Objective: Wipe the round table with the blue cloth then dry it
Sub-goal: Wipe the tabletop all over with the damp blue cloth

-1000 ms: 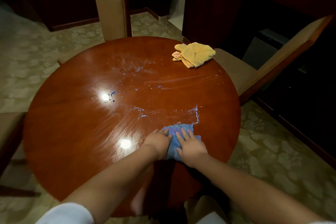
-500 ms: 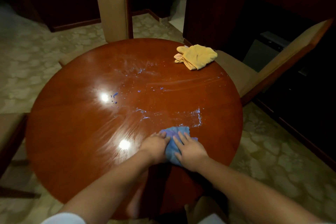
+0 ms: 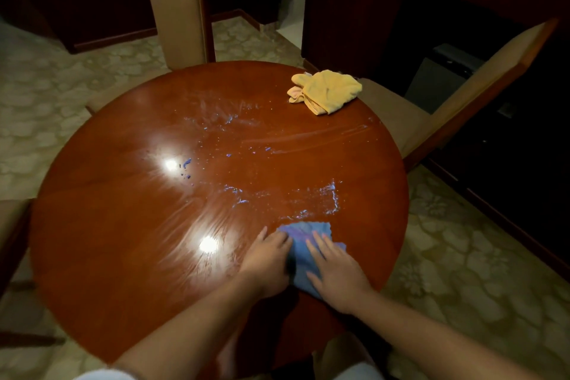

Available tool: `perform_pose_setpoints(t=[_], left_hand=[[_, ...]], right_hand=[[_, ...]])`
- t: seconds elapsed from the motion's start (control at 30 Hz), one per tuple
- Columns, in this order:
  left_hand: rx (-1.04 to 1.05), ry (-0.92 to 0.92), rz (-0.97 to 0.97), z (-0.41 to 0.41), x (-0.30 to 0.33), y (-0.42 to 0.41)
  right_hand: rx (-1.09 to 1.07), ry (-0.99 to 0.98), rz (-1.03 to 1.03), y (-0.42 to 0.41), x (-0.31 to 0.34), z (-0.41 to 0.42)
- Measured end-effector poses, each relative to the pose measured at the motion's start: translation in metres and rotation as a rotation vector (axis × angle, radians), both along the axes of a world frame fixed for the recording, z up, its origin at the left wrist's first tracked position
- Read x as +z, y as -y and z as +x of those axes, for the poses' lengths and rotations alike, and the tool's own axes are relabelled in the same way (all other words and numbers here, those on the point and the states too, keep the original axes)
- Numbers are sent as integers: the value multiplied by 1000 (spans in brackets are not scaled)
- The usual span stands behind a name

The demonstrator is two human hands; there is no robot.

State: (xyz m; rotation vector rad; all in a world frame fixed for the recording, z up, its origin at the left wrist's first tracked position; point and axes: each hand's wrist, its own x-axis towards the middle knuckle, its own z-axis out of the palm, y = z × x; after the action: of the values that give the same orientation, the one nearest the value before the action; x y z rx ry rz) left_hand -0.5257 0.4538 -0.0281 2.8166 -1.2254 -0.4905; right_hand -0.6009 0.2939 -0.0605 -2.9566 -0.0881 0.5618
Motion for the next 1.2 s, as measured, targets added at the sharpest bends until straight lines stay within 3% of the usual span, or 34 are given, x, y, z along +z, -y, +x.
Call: perform_pose_setpoints(t=[0.1,0.2,0.33,0.5,0.73,0.83,0.93,1.03,1.1,1.2], left_hand=[[-62,24,-17,-27,-11,-3],[-13,63,70,-19,-14,17],[-37,88,189,4,-6,36],[-140,33,183,-34,-7,27],[-53,74,220,12,-7,66],[-71,40,232,-2,-8,61],[-104,17,258,-24,-12,58],[-74,33,286,-10,-13,73],[-9,15,287,7,-11,85],[64,-40,299,12,-8,96]], right_hand=[[-1,66,-22,5,-12,-32],[-45,130,-19,13,-1,-7],[11,123,-30,23,12,19],[38,8,-10,32,1,-30],[49,-10,-73,67,19,38],[68,73,-29,63,21,23],[74,20,-28,66,18,0],[89,90,-12,78,21,24],[93,-35,14,87,26,53],[137,-58,8,93,33,70]])
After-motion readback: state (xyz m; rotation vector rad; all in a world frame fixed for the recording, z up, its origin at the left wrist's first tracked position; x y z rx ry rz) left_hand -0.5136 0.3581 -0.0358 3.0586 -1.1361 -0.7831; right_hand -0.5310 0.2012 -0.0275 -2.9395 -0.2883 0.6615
